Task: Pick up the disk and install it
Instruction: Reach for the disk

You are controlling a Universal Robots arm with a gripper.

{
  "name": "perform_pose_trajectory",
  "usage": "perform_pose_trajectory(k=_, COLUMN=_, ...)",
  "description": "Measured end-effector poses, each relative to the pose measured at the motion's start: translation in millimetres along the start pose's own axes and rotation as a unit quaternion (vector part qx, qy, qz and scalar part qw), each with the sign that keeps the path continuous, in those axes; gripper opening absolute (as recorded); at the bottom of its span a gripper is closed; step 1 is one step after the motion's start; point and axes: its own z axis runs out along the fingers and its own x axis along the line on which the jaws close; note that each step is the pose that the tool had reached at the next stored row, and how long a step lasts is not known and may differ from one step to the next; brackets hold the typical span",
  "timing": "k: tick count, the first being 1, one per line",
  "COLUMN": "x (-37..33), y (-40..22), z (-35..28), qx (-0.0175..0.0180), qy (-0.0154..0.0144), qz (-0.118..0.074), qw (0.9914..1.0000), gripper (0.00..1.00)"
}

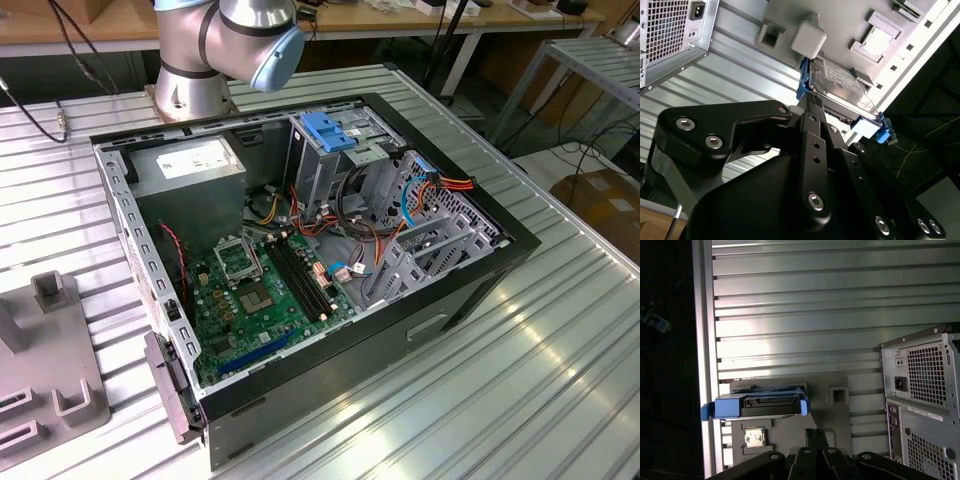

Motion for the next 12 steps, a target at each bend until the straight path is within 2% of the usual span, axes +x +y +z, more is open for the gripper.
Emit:
perform_pose_trajectory(k=4, x=28.2, y=-1.7, z=-0.4, qx=0.0000, qy=0.0000, qz=0.000, qw=1.00000, gripper=0.10)
perform_pose_trajectory(k=5, x=36.4, y=-0.2, z=-0.4, qx=0.0000, qy=0.0000, qz=0.000, qw=1.00000, gripper=0.10)
perform_pose_trajectory(k=10, x=60.0, y=2.8, z=0.5, qx=0.0001, qy=0.0000, qz=0.000, qw=1.00000, gripper=0.10)
perform_pose_trajectory(k=11, x=63.3, y=3.4, z=1.0, qx=0.0005, qy=-0.0001, qz=0.000, qw=1.00000, gripper=0.10)
perform_pose_trajectory(k=12, x=66.3, y=3.6, z=1.9, qx=0.0026, qy=-0.0002, qz=0.000, qw=1.00000, gripper=0.10)
